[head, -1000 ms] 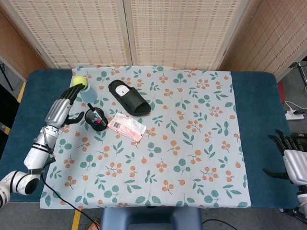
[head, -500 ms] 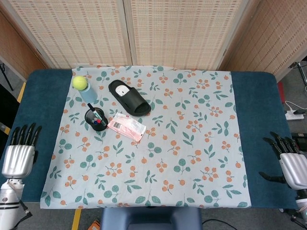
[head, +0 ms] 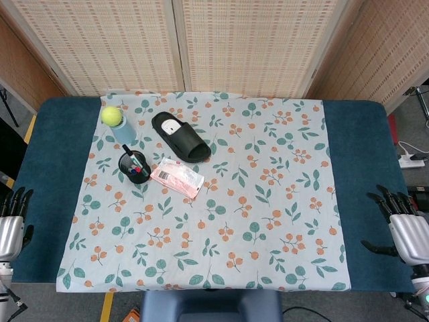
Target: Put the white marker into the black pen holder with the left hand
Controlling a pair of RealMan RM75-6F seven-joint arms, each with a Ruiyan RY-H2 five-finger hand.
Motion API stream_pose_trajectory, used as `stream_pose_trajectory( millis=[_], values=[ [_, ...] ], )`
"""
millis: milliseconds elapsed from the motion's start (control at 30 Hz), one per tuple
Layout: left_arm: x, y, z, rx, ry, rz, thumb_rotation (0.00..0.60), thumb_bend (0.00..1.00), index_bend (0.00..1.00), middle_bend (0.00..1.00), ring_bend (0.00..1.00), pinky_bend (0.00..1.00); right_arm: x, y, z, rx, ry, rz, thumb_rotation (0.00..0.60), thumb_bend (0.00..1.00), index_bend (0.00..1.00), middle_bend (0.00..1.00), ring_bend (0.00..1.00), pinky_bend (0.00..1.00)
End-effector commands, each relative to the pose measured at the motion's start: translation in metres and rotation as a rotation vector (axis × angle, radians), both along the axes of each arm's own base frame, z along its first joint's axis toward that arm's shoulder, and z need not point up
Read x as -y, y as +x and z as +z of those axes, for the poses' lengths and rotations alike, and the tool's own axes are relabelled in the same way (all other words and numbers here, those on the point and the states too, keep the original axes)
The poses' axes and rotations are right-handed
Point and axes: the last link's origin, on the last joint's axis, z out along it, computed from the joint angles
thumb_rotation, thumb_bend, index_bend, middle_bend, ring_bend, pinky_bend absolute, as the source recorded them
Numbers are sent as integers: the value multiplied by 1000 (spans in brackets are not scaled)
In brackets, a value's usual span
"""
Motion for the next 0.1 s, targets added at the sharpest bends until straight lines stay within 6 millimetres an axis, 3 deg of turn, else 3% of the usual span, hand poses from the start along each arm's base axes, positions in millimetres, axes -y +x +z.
stream_pose_trajectory(
  millis=[33, 100],
  values=[
    [-2, 1, 1, 11, -3, -3, 600, 356, 81, 23, 0, 60, 0, 0, 0, 0, 1, -1, 600, 0, 138, 0, 73, 0],
    [-2, 2, 1, 17, -5, -7, 600, 357, 81, 23, 0, 59, 1, -1, -1, -1, 4, -4, 600, 0, 137, 0, 73, 0]
  ],
)
